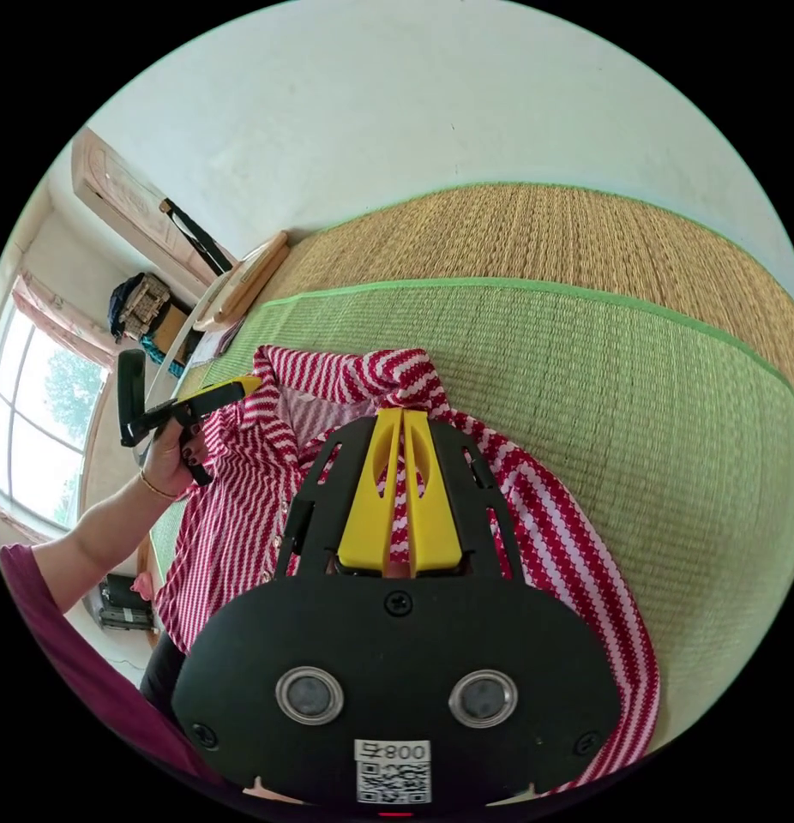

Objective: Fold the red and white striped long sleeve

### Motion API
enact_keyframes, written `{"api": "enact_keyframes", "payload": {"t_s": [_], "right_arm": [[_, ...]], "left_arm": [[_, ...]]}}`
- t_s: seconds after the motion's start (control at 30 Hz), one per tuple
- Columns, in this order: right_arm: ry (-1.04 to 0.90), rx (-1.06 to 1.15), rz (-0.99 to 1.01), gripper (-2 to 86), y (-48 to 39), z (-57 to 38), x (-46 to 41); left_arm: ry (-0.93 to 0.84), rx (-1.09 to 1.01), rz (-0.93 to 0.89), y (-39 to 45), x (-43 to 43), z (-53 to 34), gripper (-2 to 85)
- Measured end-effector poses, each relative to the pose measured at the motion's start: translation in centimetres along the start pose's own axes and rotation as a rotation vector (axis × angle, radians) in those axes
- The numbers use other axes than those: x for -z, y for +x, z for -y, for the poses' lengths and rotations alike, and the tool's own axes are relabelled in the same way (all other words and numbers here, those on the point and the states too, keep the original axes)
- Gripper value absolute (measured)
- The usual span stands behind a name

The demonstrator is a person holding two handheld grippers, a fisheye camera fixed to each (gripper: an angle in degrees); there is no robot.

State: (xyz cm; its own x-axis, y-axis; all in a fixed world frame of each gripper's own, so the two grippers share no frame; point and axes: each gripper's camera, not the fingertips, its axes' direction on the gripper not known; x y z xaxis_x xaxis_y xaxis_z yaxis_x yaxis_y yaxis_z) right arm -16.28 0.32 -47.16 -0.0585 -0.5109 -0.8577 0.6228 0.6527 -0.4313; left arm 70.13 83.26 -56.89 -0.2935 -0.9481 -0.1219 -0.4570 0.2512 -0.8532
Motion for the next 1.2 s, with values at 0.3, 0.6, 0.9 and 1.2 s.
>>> {"api": "enact_keyframes", "payload": {"t_s": [0.3, 0.6, 0.9, 1.2], "right_arm": [[-0.001, -0.017, -0.091, 0.1, -0.3, -4.0, 3.0], [-0.039, -0.035, -0.15, 0.0, -0.4, -3.0, 3.3], [0.013, 0.022, -0.112, 0.1, -2.9, -2.8, 4.5], [0.018, 0.002, -0.082, 0.1, -1.0, -1.2, 5.1]], "left_arm": [[-0.095, 0.004, 0.166, -0.1, 4.7, -2.6, 0.2], [-0.103, 0.037, 0.221, 0.0, 7.0, 1.0, 0.1], [-0.073, -0.02, 0.183, 2.6, 10.1, 2.5, 0.1], [-0.05, 0.039, 0.143, 0.9, 13.6, 3.9, 0.2]]}}
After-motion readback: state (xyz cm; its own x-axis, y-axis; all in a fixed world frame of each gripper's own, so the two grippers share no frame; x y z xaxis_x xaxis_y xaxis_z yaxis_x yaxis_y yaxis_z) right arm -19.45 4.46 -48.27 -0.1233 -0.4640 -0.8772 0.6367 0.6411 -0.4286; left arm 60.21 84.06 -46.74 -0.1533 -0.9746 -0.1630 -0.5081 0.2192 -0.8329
